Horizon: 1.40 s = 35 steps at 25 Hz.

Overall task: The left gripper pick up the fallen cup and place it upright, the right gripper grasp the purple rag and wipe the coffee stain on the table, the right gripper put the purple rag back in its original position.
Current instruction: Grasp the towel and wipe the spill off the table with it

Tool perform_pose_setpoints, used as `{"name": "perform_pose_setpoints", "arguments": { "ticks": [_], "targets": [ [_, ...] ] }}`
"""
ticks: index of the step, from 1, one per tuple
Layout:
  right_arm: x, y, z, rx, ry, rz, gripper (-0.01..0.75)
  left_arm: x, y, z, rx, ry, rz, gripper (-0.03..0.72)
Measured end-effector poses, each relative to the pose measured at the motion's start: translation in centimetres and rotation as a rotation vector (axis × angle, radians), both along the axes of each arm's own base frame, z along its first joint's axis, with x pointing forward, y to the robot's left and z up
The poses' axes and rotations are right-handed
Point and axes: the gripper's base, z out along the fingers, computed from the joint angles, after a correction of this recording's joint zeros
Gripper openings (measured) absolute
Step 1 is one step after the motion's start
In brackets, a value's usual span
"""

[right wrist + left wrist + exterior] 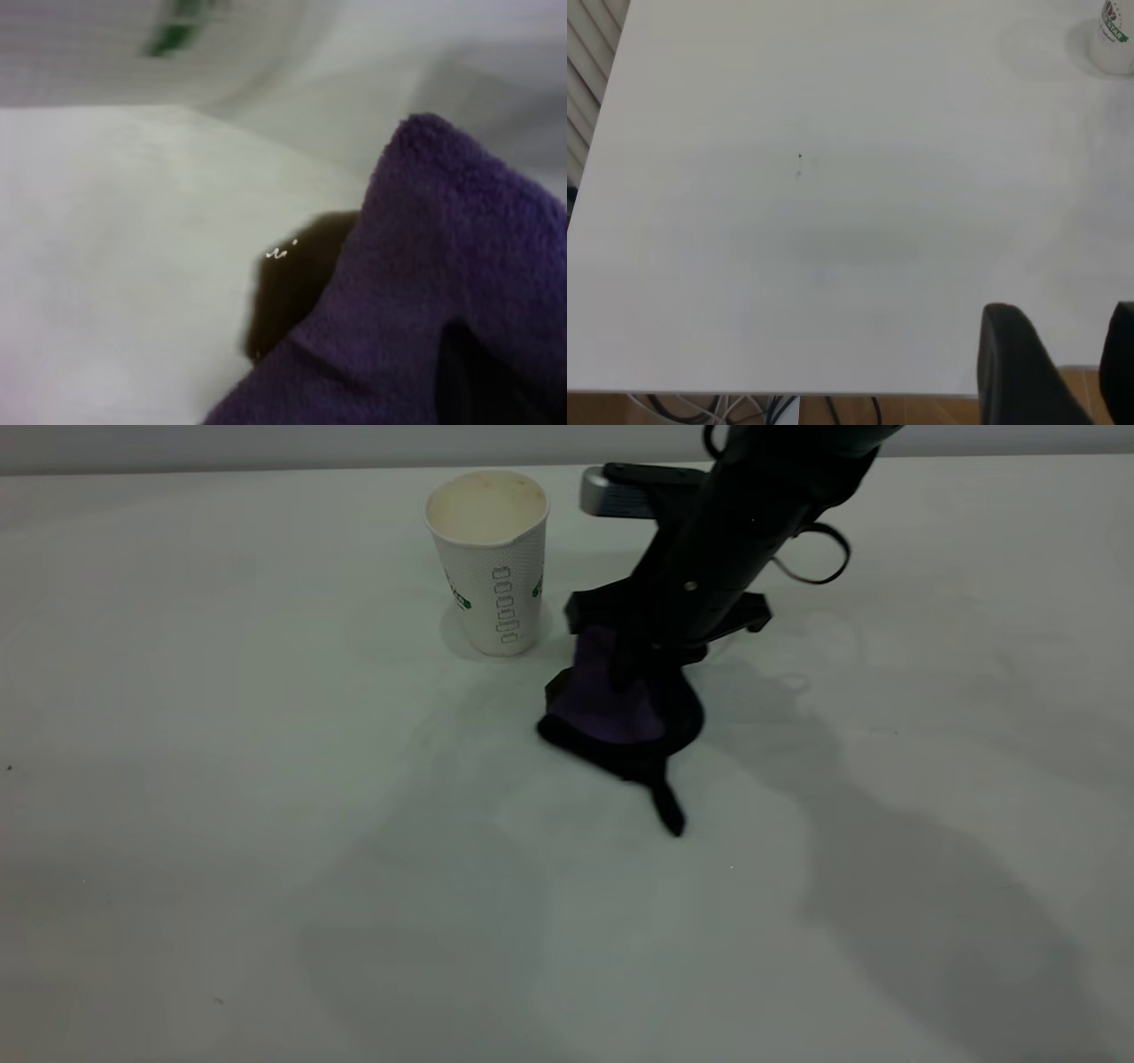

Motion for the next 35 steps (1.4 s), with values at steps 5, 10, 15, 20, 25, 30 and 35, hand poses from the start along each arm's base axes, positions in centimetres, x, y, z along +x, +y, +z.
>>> {"name": "perform_pose_setpoints", "arguments": {
  "ticks": [5,10,15,20,25,30,35],
  "targets": [
    [-0.7,1.7,0.0,0.046,0.006,-0.038,0.086,0.0,0.0,0.0,0.000,0.000,0.000,0.306],
    [-0.9,2.7,-0.3,0.093,0.002,-0.122,0.088,0.0,0.0,0.0,0.000,0.000,0.000,0.306],
    [-0.4,2.8,-0.4,0.133,-0.028,-0.248,0.090,0.0,0.0,0.0,0.001,0.000,-0.001,0.306],
    [0.2,2.4,-0.7,0.146,-0.073,-0.360,0.092,0.0,0.0,0.0,0.000,0.000,0.000,0.306],
    [0.8,1.5,-0.7,0.142,-0.093,-0.397,0.094,0.0,0.0,0.0,0.000,0.000,0.000,0.306],
    [2.0,-0.8,-0.8,0.127,-0.097,-0.407,0.096,0.0,0.0,0.0,0.000,0.000,0.000,0.306],
    [3.0,-3.7,-0.9,0.110,-0.084,-0.382,0.098,0.0,0.0,0.0,0.000,0.000,0.000,0.306]
  ]
}}
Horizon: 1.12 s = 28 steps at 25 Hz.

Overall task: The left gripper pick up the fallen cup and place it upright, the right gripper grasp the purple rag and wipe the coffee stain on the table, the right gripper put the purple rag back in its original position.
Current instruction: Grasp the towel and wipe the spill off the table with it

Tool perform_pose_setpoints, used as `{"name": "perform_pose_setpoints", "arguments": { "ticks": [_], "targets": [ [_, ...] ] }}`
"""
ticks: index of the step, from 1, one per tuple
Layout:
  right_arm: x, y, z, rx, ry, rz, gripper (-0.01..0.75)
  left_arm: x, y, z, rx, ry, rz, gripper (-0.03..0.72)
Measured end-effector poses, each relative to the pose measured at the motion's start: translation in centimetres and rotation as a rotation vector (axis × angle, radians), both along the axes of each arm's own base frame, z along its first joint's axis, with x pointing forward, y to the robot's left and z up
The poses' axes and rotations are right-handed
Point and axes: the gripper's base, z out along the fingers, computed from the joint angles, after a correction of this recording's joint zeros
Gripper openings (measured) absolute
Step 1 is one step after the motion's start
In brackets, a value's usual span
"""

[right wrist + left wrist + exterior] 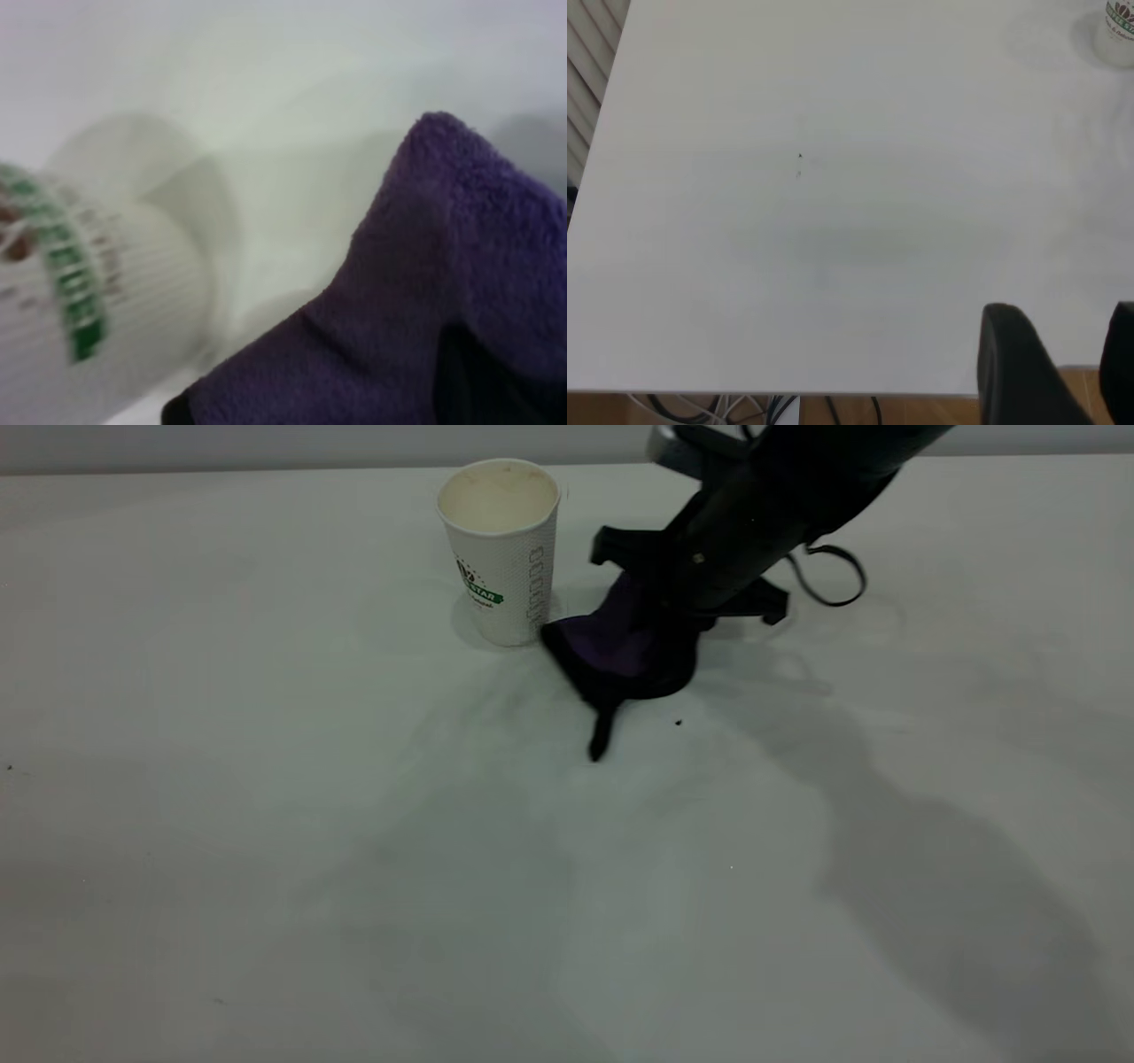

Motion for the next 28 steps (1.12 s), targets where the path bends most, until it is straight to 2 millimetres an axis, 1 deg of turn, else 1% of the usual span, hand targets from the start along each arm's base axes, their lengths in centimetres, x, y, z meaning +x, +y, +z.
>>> {"name": "perform_pose_setpoints", "arguments": {
  "ticks": [5,8,11,14,18,20,22,25,27,28],
  "targets": [
    [1.2,-3.9,0.0,-0.015,0.018,0.035,0.099,0.0,0.0,0.0,0.000,0.000,0.000,0.306],
    [1.7,-6.6,0.0,-0.021,0.046,0.066,0.099,0.0,0.0,0.0,0.000,0.000,0.000,0.306],
    [2.1,-9.8,0.1,-0.024,0.084,0.076,0.102,0.0,0.0,0.0,0.000,0.000,0.000,0.306],
    [2.2,-13.2,0.1,-0.032,0.131,0.064,0.103,0.0,0.0,0.0,0.000,0.000,0.000,0.306],
    [1.9,-17.4,0.3,-0.058,0.204,0.047,0.105,0.0,0.0,0.0,0.000,0.000,0.000,0.306],
    [1.6,-19.4,0.4,-0.071,0.243,0.026,0.127,0.0,0.0,0.0,0.000,0.000,0.000,0.306],
    [1.3,-21.1,0.5,-0.079,0.278,0.007,0.186,0.0,0.0,0.0,0.000,0.000,0.000,0.306],
    [0.9,-23.2,1.2,-0.113,0.301,0.020,0.387,0.0,0.0,0.0,0.000,0.000,0.000,0.306],
    [0.7,-24.1,1.9,-0.156,0.301,0.061,0.589,0.0,0.0,0.0,0.000,0.000,0.000,0.306],
    [0.7,-24.2,2.3,-0.179,0.299,0.090,0.646,0.0,0.0,0.0,0.000,0.000,0.000,0.306]
  ]
}}
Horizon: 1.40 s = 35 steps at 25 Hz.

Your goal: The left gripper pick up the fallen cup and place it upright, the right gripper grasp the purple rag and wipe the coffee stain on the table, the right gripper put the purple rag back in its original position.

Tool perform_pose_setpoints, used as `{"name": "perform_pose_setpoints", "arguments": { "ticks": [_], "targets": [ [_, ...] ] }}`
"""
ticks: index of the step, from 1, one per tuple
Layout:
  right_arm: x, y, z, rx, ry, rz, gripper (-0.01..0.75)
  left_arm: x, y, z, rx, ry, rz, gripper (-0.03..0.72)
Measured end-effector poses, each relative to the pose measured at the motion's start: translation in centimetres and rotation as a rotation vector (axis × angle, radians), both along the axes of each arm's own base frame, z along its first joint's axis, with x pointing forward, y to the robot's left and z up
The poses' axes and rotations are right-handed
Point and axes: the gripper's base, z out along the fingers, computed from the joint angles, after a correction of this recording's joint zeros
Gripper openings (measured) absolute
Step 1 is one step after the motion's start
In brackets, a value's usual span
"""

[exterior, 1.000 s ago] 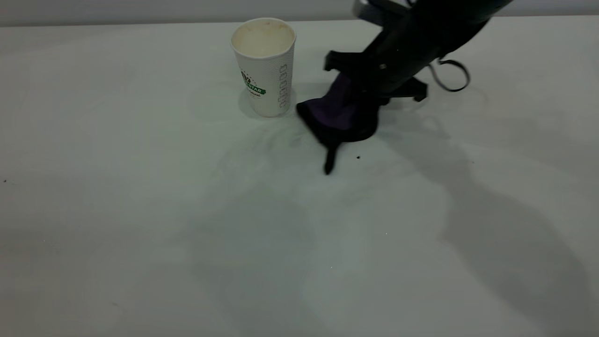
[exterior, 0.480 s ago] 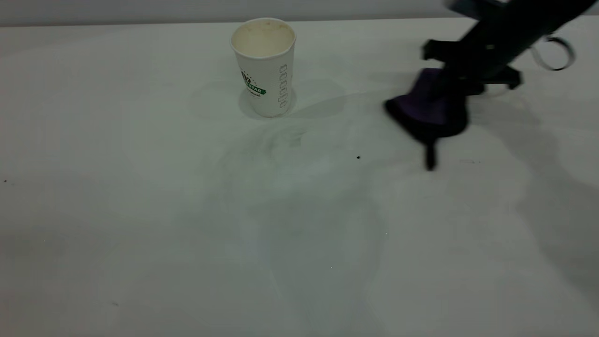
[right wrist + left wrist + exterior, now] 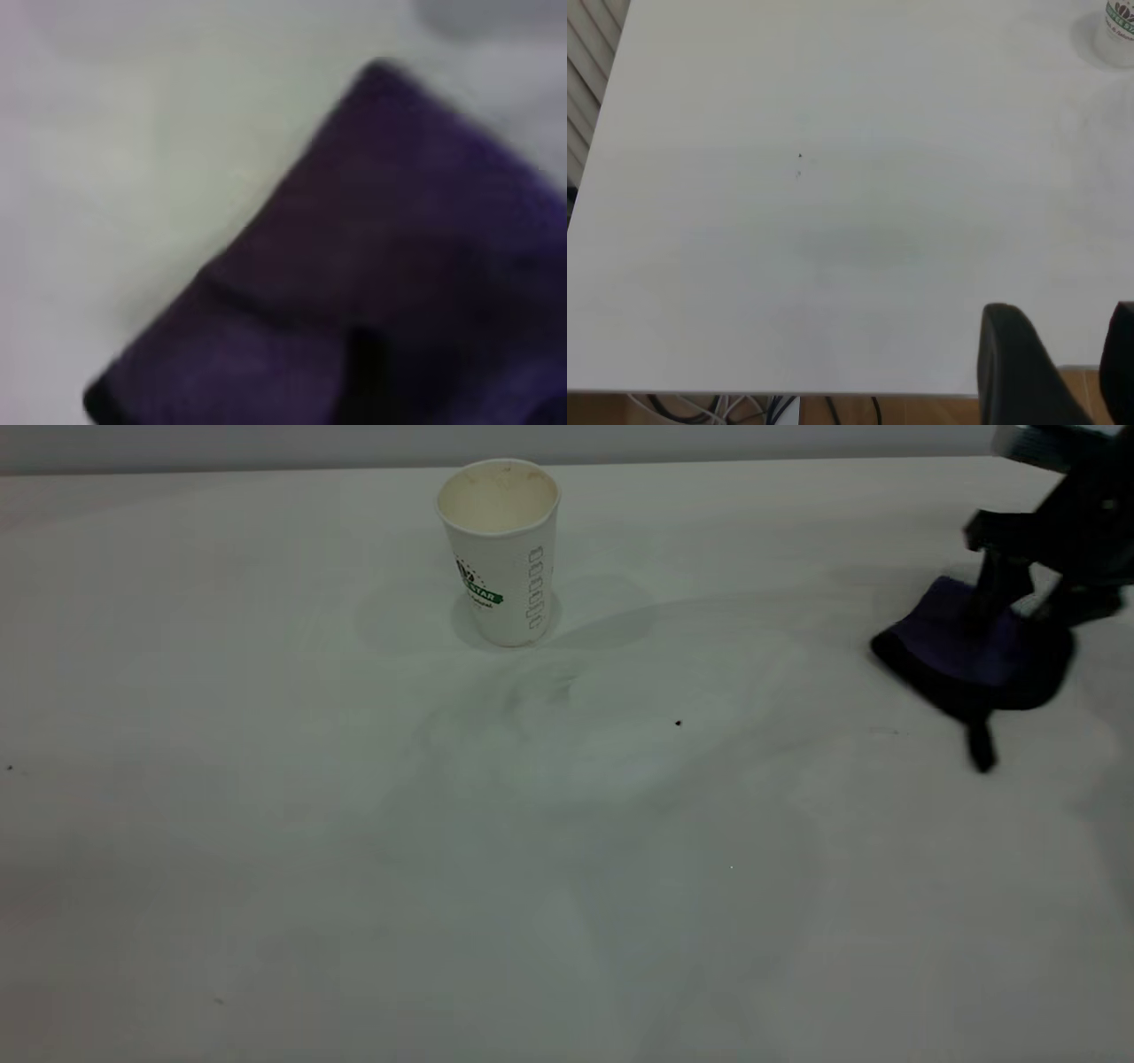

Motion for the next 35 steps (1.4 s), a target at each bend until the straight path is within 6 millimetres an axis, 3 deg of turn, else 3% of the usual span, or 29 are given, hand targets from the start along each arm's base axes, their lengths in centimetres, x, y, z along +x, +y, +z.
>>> {"name": "perform_pose_setpoints", "arguments": {
  "ticks": [3,5,7,11,14,19,22,25,35],
  "targets": [
    [-0.2,0.0,2.7,-0.015,-0.001,0.054,0.719,0.0,0.0,0.0,0.000,0.000,0.000,0.306],
    [-0.1,0.1,6.3,-0.012,-0.024,0.075,0.728,0.0,0.0,0.0,0.000,0.000,0.000,0.306],
    [-0.4,0.2,11.2,-0.013,-0.061,0.103,0.729,0.0,0.0,0.0,0.000,0.000,0.000,0.306],
    [-3.2,0.7,20.3,-0.012,-0.060,0.178,0.729,0.0,0.0,0.0,0.000,0.000,0.000,0.306],
    [-5.9,1.2,25.9,-0.012,-0.073,0.216,0.729,0.0,0.0,0.0,0.000,0.000,0.000,0.306],
    [-10.2,1.7,32.2,-0.041,-0.188,0.218,0.728,0.0,0.0,0.0,0.000,0.000,0.000,0.306],
    [-13.1,2.1,33.9,-0.064,-0.217,0.221,0.728,0.0,0.0,0.0,0.001,0.000,-0.001,0.306],
    [-16.7,2.5,33.9,-0.083,-0.200,0.225,0.728,0.0,0.0,0.0,0.001,0.000,-0.001,0.306],
    [-30.6,4.5,29.8,-0.126,-0.152,0.253,0.708,0.0,0.0,0.0,0.000,0.000,0.000,0.306]
  ]
}}
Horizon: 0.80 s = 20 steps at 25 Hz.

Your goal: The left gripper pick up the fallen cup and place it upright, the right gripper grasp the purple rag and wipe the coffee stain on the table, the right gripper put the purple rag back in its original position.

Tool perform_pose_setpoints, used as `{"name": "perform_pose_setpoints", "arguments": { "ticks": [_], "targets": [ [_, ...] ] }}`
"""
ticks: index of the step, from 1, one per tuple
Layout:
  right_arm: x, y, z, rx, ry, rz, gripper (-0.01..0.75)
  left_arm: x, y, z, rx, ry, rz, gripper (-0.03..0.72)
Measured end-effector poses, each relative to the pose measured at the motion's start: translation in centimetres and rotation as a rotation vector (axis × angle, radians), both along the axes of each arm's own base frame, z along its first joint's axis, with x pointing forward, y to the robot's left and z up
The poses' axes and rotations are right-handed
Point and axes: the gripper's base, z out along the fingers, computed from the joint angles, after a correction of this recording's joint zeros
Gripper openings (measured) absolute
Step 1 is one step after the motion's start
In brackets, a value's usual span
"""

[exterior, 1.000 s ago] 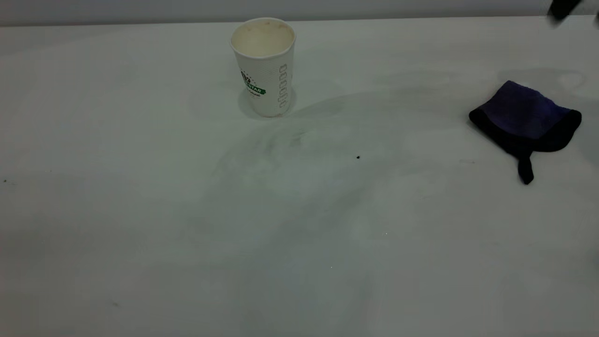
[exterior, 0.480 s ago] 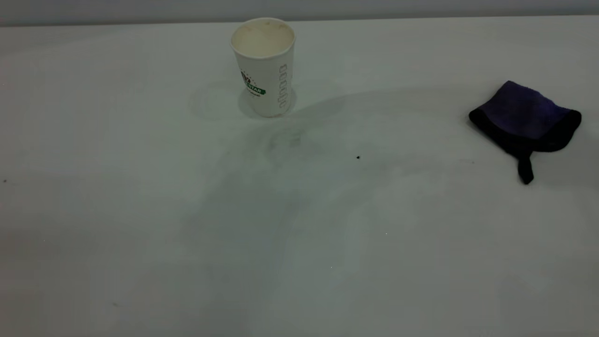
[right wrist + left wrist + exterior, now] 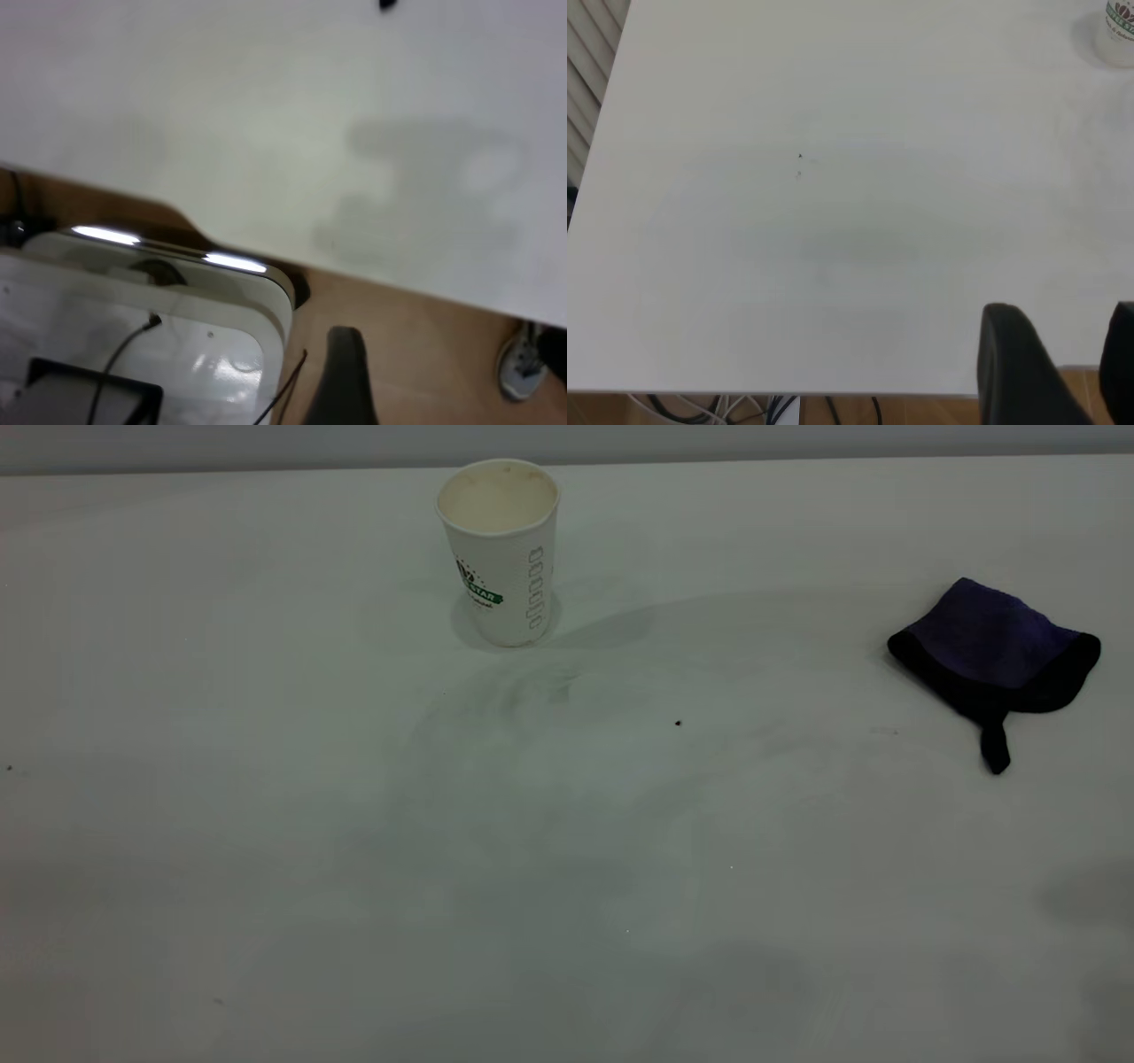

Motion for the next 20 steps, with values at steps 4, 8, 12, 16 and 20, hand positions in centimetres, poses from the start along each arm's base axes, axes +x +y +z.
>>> {"name": "perform_pose_setpoints", "arguments": {
  "ticks": [4,8,12,16,20],
  "targets": [
    [-5.0,1.6,-0.9,-0.009,-0.096,0.053,0.697,0.0,0.0,0.0,0.001,0.000,0.000,0.306],
    [-8.2,1.9,-1.9,0.007,-0.175,0.021,0.692,0.0,0.0,0.0,0.001,0.000,0.000,0.306],
    [-10.4,1.5,-2.3,-0.012,-0.276,-0.014,0.688,0.0,0.0,0.0,0.001,0.000,0.000,0.306],
    [-11.6,1.4,-2.9,-0.005,-0.365,-0.035,0.682,0.0,0.0,0.0,0.001,0.000,0.000,0.306],
    [-12.4,1.3,-3.9,0.004,-0.435,-0.068,0.675,0.0,0.0,0.0,0.000,0.000,0.001,0.306]
  ]
}}
